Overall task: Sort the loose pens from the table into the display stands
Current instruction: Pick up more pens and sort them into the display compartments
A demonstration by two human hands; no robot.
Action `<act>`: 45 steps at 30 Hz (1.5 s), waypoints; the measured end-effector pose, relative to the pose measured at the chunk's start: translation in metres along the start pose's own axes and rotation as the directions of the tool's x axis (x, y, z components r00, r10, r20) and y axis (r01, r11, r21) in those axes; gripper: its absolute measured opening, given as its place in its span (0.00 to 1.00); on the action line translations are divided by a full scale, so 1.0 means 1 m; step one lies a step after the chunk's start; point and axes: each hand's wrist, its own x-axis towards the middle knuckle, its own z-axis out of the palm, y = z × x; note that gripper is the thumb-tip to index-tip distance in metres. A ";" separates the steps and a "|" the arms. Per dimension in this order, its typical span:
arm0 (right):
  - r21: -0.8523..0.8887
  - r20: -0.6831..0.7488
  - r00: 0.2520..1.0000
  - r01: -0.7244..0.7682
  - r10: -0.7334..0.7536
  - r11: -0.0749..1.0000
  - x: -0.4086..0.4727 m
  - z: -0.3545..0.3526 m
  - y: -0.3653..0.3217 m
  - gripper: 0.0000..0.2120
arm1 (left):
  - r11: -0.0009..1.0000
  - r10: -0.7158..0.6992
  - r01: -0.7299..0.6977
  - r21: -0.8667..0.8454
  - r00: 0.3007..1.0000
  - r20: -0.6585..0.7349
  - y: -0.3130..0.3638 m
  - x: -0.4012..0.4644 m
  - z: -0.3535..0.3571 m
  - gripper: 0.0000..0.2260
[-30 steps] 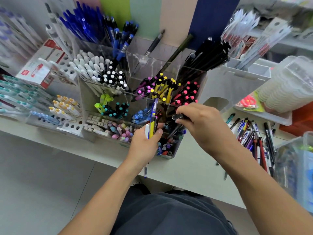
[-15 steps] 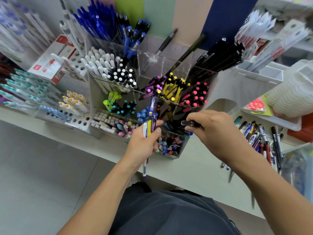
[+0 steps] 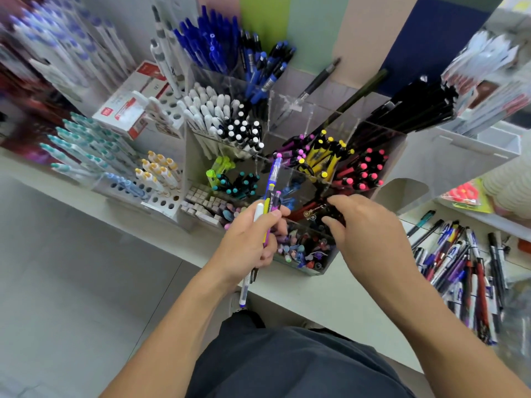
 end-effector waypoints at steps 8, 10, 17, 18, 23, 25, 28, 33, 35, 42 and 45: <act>0.590 -0.115 0.993 0.080 -0.015 0.803 0.007 -0.046 -0.021 0.08 | 0.996 0.082 -0.076 -0.046 0.986 0.148 0.022 -0.018 0.001 0.10; 0.718 0.006 1.000 0.003 -0.010 0.696 0.017 -0.052 -0.038 0.08 | 0.992 0.110 -0.118 0.040 0.982 0.150 0.027 -0.019 0.002 0.06; 0.907 0.123 0.992 -0.120 0.019 0.404 0.032 -0.055 -0.037 0.02 | 0.985 0.144 -0.146 0.092 0.989 0.037 0.032 -0.022 0.002 0.14; 0.940 0.070 0.996 -0.082 0.049 0.330 0.031 -0.060 -0.032 0.01 | 0.991 0.133 -0.133 0.024 0.991 0.004 0.033 -0.023 0.001 0.14; 0.714 -0.518 0.842 0.332 0.147 0.617 0.034 -0.084 0.002 0.02 | 0.985 0.062 -0.081 -0.155 0.991 -0.120 0.035 -0.016 -0.007 0.11; 0.539 -0.529 0.847 0.293 0.046 0.790 0.044 -0.076 0.006 0.04 | 0.973 0.054 -0.077 -0.218 0.992 -0.112 0.035 -0.015 -0.008 0.10; 0.415 -0.392 0.919 0.210 -0.034 0.885 0.060 -0.053 -0.002 0.05 | 0.961 0.081 -0.101 -0.257 0.993 -0.086 0.037 -0.014 -0.005 0.09; 0.399 -0.256 0.966 0.131 -0.027 0.908 0.073 -0.047 -0.013 0.04 | 0.961 0.140 -0.154 -0.229 0.987 -0.075 0.039 -0.014 -0.001 0.07; 0.391 -0.177 0.983 0.116 -0.049 0.913 0.076 -0.055 -0.015 0.05 | 0.962 0.155 -0.168 -0.214 0.985 -0.077 0.040 -0.014 0.000 0.06; 0.121 0.011 0.995 0.095 -0.097 0.988 0.079 -0.056 -0.027 0.15 | 0.962 0.169 -0.190 -0.196 0.979 -0.118 0.038 -0.015 -0.001 0.05; 0.089 0.097 0.991 0.086 -0.094 0.992 0.066 -0.051 -0.019 0.29 | 0.961 0.181 -0.205 -0.188 0.974 -0.137 0.038 -0.016 -0.004 0.05</act>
